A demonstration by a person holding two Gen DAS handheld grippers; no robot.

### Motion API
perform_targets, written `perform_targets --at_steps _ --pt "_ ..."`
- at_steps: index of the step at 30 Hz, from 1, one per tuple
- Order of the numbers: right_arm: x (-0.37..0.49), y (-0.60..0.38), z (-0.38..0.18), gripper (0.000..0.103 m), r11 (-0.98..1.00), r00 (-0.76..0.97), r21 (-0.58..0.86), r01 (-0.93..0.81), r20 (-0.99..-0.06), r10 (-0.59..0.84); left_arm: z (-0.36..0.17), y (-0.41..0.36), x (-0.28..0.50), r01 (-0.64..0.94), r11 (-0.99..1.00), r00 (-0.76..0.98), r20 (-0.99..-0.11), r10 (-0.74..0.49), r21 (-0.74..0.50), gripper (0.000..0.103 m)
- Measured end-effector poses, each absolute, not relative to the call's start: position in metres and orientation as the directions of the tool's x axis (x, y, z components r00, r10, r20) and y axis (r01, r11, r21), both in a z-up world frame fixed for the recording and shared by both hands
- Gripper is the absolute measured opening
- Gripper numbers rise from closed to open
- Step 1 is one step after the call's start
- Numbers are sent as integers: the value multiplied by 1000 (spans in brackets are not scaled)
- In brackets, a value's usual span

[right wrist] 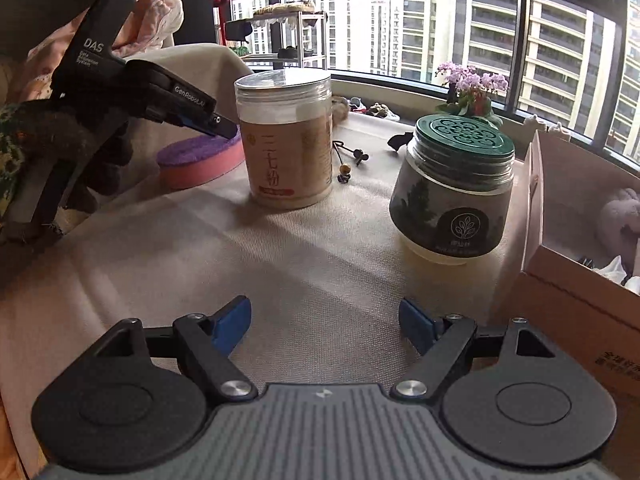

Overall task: Organize soft objects
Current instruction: 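Move both grippers to the table beside the jars, then grasp the purple-and-pink sponge with the left gripper and lift it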

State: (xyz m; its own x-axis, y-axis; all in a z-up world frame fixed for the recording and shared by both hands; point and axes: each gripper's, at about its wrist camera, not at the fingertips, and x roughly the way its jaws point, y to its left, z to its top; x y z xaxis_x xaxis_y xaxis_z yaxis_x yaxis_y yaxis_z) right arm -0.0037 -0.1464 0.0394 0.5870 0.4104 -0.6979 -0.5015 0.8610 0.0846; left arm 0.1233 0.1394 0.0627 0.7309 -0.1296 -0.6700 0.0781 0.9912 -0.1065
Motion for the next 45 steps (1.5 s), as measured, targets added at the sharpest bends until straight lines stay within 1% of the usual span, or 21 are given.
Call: perform_targets --at_steps 2,3,6,8,10,12,14,20,21,24,29,32,35,37,39,40,41,42,43,44,45 --pt "-3 -147 39 82 863 584 89 -498 -701 409 65 138 118 118 988 732 -664 -152 -96 25" --pt "-4 -148 39 82 862 585 89 -499 -700 410 68 132 113 135 990 747 -652 -133 -47 25" --pt "-4 -147 39 82 861 584 90 -501 -698 414 70 113 111 133 977 777 -630 0 165 25" --pt "-1 -146 38 82 860 583 94 -502 -697 417 68 109 123 118 974 765 -643 36 195 25" --pt "-2 -147 38 82 859 583 98 -503 -695 421 64 109 138 101 978 743 -667 47 182 29" --pt "-1 -147 36 82 858 582 105 -503 -692 427 65 109 151 58 980 738 -670 88 192 30" --pt "-1 -148 36 82 857 580 116 -501 -690 432 68 113 158 24 986 720 -687 96 163 30" --pt "-1 -148 37 84 856 577 120 -503 -691 436 71 129 151 10 999 700 -714 25 44 27" --pt "-2 -147 37 84 856 578 117 -504 -692 434 71 132 149 4 1000 701 -714 4 9 28" --pt "-2 -147 38 84 858 580 111 -502 -693 429 72 136 147 7 998 693 -719 -53 -67 41" --pt "-2 -147 37 84 859 581 109 -501 -693 427 73 138 129 59 990 708 -694 -131 -127 41" --pt "-3 -147 37 84 859 581 110 -501 -693 427 78 130 105 144 987 746 -648 -152 -65 41" --pt "-3 -146 37 84 860 583 106 -499 -694 423 80 112 75 258 963 777 -611 -155 84 41" --pt "-3 -145 37 84 862 585 101 -497 -694 419 73 100 62 313 936 767 -625 -149 161 41" --pt "-4 -145 37 84 864 588 100 -493 -694 416 61 88 59 360 909 731 -669 -134 211 42" --pt "-4 -145 37 84 865 588 102 -492 -693 416 57 83 58 372 896 735 -666 -124 244 51" --pt "-3 -145 37 84 865 588 106 -491 -692 418 53 77 57 394 876 739 -662 -123 278 53" --pt "-3 -145 37 84 865 588 109 -490 -692 420 51 73 57 404 867 736 -666 -120 291 61" --pt "-3 -146 37 84 865 587 111 -490 -691 421 51 71 59 410 867 731 -670 -128 282 69" --pt "-3 -146 37 84 865 587 113 -490 -690 423 51 71 62 416 873 719 -679 -145 254 75" --pt "-3 -147 37 84 864 587 113 -490 -690 423 51 70 64 424 877 707 -687 -166 225 85"
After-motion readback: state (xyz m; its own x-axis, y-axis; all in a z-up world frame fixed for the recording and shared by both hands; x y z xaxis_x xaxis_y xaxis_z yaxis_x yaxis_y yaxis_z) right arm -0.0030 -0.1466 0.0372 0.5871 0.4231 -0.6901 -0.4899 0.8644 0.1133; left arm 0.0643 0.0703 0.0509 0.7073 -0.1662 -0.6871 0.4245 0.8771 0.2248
